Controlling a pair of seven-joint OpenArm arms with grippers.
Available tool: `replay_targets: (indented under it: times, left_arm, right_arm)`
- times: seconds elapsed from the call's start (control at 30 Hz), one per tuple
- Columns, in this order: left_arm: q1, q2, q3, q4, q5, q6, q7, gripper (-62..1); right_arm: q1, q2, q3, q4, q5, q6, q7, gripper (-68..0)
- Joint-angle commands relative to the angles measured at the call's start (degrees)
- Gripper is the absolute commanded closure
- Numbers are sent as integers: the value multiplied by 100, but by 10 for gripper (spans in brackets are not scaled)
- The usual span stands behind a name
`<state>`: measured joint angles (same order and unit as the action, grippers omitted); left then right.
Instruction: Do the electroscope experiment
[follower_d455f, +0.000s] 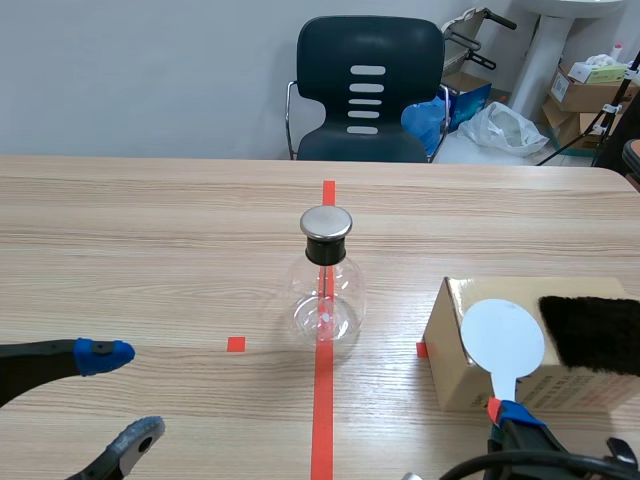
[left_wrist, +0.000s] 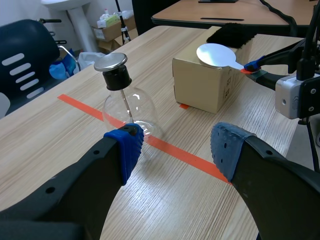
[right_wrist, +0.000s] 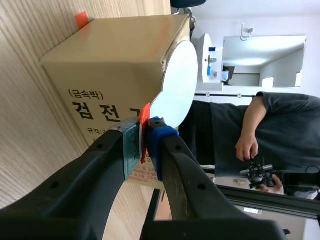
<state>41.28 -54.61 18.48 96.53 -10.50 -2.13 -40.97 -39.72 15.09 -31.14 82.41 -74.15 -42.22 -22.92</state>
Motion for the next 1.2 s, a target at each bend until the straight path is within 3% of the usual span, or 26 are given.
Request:
replay_targets:
  times: [0.0, 1.17]
  left_arm:
    - [28, 31, 15, 109, -33, -7, -101, -328]
    - [28, 31, 15, 109, -33, -7, -101, -328]
  right_arm:
    - [-11, 63, 44, 114, -26, -264, -11, -11]
    - [-13, 61, 42, 114, 4, -264, -9, -10]
